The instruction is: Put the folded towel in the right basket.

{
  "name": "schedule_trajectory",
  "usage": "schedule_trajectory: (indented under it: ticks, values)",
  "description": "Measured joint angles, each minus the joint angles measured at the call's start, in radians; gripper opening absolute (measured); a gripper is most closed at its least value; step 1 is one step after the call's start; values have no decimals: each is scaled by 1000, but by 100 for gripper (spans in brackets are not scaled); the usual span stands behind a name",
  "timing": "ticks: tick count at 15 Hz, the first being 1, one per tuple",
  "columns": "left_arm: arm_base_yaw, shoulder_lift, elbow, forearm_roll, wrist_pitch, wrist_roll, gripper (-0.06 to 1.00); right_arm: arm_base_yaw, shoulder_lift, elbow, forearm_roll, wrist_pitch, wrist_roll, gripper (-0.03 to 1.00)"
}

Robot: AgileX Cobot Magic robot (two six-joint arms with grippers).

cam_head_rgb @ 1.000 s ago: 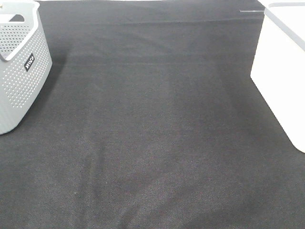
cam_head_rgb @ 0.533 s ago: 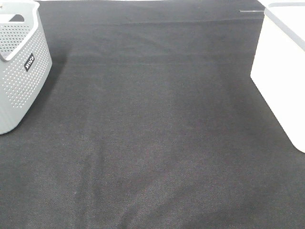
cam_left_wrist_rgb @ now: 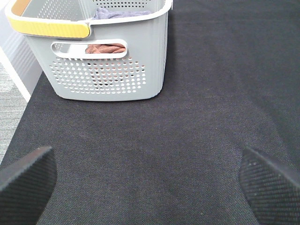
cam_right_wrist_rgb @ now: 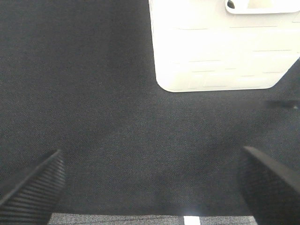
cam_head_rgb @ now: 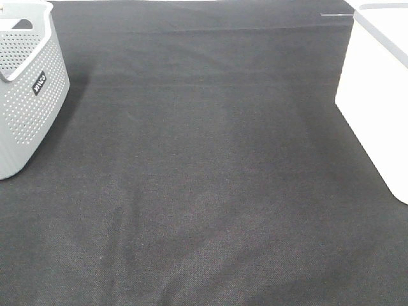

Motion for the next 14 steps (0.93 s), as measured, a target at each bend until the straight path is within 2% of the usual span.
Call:
schedule_trajectory:
  ticks: [14]
  values:
    - [0, 0, 0, 0, 0, 0, 99, 0, 0, 0, 1, 0, 0, 96]
